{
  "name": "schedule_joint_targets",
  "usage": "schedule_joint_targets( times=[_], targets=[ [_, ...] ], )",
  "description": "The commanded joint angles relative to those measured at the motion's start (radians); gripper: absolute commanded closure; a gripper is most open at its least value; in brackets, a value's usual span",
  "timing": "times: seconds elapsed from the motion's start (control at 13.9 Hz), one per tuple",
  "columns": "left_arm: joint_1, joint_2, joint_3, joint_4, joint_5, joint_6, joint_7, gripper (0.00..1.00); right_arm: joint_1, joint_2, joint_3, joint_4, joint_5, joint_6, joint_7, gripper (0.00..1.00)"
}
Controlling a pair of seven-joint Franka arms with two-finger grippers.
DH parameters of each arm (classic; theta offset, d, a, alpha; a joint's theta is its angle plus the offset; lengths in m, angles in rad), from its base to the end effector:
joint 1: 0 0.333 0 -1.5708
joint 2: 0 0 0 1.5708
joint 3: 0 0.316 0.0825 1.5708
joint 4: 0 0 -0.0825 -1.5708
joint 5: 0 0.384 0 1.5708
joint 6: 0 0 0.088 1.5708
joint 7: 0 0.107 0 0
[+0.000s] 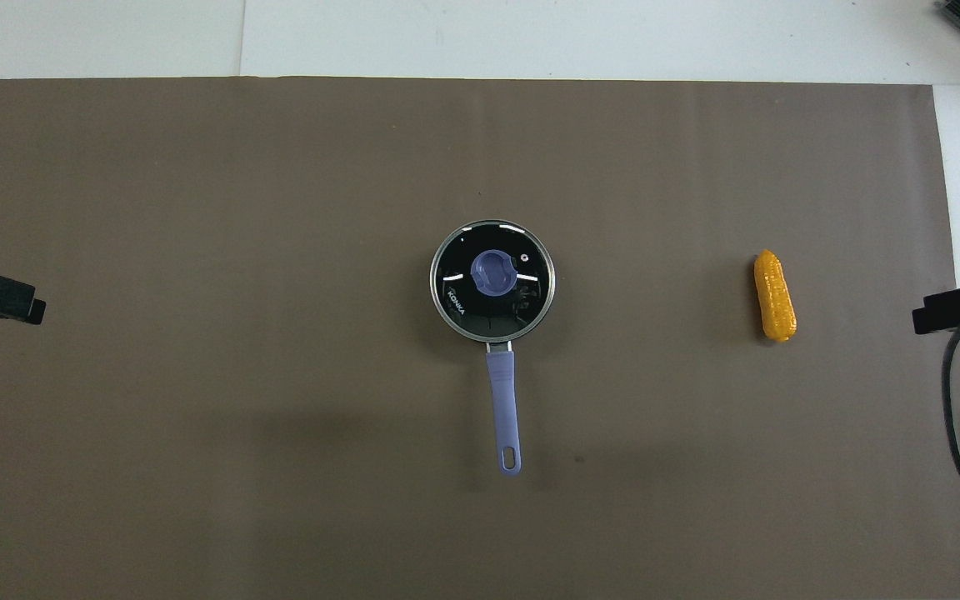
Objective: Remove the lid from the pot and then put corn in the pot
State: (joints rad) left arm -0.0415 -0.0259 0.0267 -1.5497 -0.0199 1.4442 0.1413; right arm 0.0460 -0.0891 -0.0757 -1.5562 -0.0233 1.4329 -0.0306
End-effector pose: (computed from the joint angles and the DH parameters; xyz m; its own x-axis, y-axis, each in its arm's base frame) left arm 0.5331 -0.0100 0.6378 0.9845 -0.1579 -0.0758 -0.1559 -0.9873 0.0316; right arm 0.5115 -0.0200 0.6668 0.9994 -0.0018 -0.0349 -0.0012 -0.9999 0.0154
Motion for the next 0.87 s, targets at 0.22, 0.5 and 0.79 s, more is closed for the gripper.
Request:
schedule_joint_targets(
  times=[0.22,0.5,0.79],
  targets=[
    [0.012,0.000,-0.007,0.013,0.006,-0.011,-0.002,0.00,-0.011,0.002,0.004,-0.002,0.009,0.011,-0.028,0.00],
    [0.012,0.000,-0.008,0.013,0.006,-0.011,-0.002,0.00,-0.011,0.002,0.004,-0.002,0.009,0.011,-0.028,0.00],
    [0.009,0.000,-0.008,0.011,0.006,-0.015,-0.002,0.00,-0.018,-0.009,-0.003,0.007,-0.003,0.001,-0.043,0.00]
  ],
)
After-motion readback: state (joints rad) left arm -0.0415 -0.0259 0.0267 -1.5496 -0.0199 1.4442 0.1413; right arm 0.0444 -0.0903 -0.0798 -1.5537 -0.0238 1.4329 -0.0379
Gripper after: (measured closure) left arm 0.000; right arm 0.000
